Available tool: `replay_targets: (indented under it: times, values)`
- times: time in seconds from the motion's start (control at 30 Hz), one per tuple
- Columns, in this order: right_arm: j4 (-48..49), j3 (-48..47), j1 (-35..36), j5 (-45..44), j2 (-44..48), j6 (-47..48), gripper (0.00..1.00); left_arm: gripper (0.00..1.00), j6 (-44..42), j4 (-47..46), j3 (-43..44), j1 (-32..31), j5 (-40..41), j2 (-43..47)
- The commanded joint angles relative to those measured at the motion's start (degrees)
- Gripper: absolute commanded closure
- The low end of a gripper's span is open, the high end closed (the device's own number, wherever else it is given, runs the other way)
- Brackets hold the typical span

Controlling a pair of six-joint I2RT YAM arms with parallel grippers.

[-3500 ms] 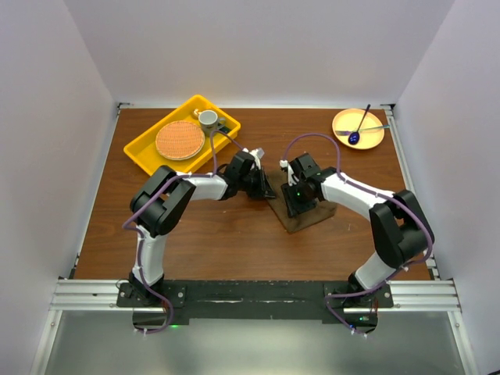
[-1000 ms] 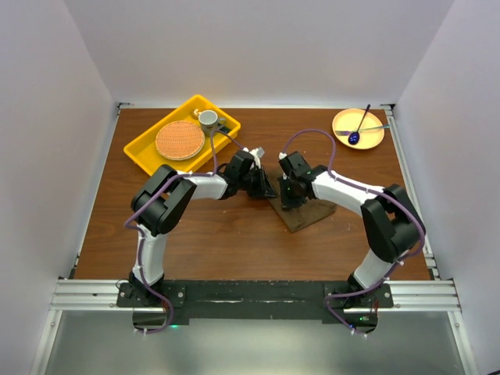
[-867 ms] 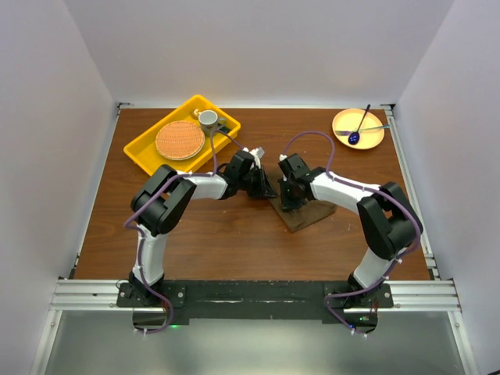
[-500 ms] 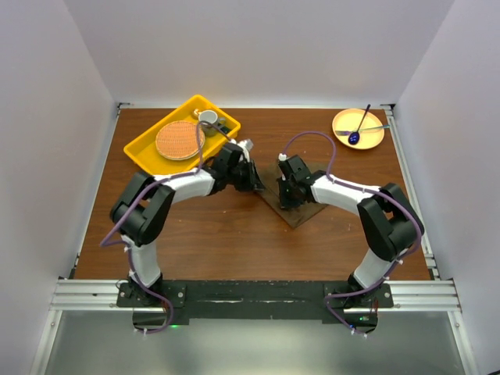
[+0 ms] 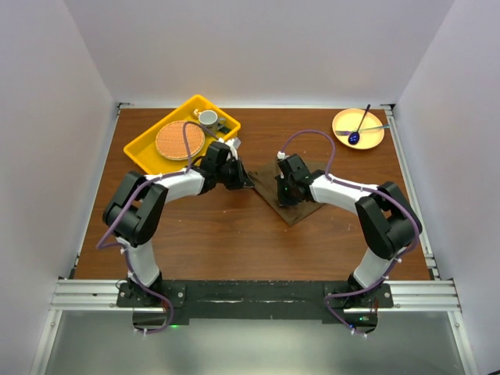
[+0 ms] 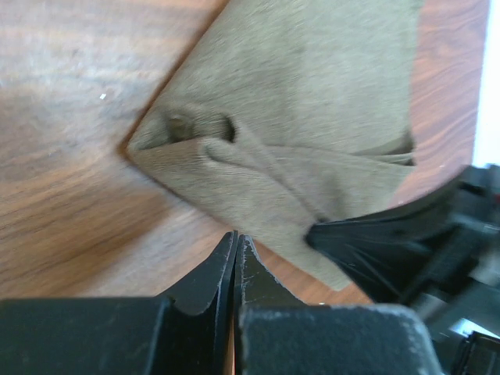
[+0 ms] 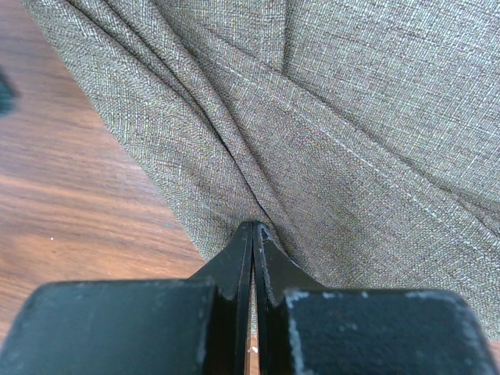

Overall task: Fold the napkin, place the utensils inside, and roll it up
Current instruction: Roll the napkin with the utensil

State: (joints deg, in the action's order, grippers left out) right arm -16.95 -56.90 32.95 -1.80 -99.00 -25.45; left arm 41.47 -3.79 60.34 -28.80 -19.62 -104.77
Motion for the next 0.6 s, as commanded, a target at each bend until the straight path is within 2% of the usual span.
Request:
replay_targets:
  times: [0.0,0.3,0.57]
  values:
    - [-3.97,3.82,0.1,-2.5,-5.41,1.9,1.0,0.98,0.71,-3.5,1.01,0.14,-0.77,-2.45]
    - [-4.85,3.73,0.1,-2.59,-5.5,2.34,1.0,1.0,0.89,-3.5,6.19,0.32,-0.68,-7.46]
    - [-5.81,2.94,0.01,-2.85,-5.59,2.78,1.0,1.0,0.98,-3.68,5.5,0.32,0.02,-4.48]
